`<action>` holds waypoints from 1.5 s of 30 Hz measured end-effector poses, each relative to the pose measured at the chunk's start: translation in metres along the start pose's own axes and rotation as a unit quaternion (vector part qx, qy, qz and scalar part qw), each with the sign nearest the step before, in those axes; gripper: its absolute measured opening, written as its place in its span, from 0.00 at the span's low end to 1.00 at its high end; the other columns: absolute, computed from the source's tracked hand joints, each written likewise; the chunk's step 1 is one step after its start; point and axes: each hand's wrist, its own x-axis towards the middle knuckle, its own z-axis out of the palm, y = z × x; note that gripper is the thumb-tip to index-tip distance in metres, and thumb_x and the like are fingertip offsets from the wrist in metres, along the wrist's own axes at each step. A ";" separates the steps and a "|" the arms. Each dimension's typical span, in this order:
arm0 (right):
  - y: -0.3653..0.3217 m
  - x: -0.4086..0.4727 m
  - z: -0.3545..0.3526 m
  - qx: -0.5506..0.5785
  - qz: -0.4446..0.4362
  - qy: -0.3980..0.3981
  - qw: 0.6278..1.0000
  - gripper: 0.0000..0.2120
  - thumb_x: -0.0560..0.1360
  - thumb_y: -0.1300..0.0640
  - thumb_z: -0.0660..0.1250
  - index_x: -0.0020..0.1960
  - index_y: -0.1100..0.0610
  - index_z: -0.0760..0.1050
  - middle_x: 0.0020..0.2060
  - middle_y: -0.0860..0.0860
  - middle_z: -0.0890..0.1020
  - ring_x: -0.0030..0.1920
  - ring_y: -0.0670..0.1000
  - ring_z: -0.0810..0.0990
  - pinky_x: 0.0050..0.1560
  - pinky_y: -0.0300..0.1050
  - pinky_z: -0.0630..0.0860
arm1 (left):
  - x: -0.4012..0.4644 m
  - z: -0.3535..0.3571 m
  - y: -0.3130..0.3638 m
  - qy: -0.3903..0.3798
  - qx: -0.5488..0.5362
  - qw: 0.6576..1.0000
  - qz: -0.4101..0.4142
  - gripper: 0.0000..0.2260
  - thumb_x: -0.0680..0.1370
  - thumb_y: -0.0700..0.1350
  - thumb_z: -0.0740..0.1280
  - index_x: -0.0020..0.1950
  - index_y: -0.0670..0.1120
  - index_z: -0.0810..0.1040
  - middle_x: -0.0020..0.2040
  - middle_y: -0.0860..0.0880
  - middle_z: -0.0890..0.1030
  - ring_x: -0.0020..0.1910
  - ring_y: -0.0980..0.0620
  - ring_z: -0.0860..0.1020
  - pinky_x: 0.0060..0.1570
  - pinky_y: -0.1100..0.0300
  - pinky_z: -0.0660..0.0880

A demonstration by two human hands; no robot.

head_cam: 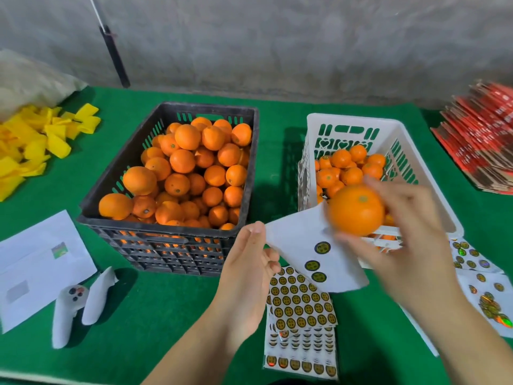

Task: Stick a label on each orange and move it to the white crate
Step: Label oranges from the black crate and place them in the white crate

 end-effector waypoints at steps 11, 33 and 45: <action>0.000 -0.005 0.040 0.431 0.279 -0.243 0.823 0.32 0.70 0.29 0.75 0.66 0.48 0.83 0.62 0.54 0.86 0.62 0.59 0.85 0.59 0.51 0.84 | 0.059 -0.024 0.060 -0.125 0.199 0.967 0.094 0.19 0.83 0.58 0.61 0.52 0.41 0.74 0.37 0.46 0.76 0.35 0.48 0.72 0.42 0.54 0.69; -0.015 0.017 0.086 0.298 0.277 -0.104 0.908 0.08 0.84 0.47 0.67 0.57 0.38 0.84 0.46 0.43 0.89 0.45 0.43 0.86 0.46 0.38 0.81 | 0.140 -0.039 0.086 -0.164 0.303 0.927 0.148 0.22 0.84 0.61 0.59 0.52 0.43 0.80 0.37 0.42 0.82 0.31 0.50 0.78 0.33 0.62 0.76; -0.006 -0.001 0.076 0.352 0.321 -0.128 0.870 0.12 0.78 0.44 0.66 0.58 0.38 0.85 0.49 0.53 0.89 0.51 0.56 0.88 0.57 0.58 0.85 | 0.224 -0.155 0.104 0.081 0.910 0.402 0.055 0.39 0.78 0.43 0.73 0.82 0.53 0.53 0.77 0.43 0.47 0.67 0.35 0.70 0.57 0.49 0.79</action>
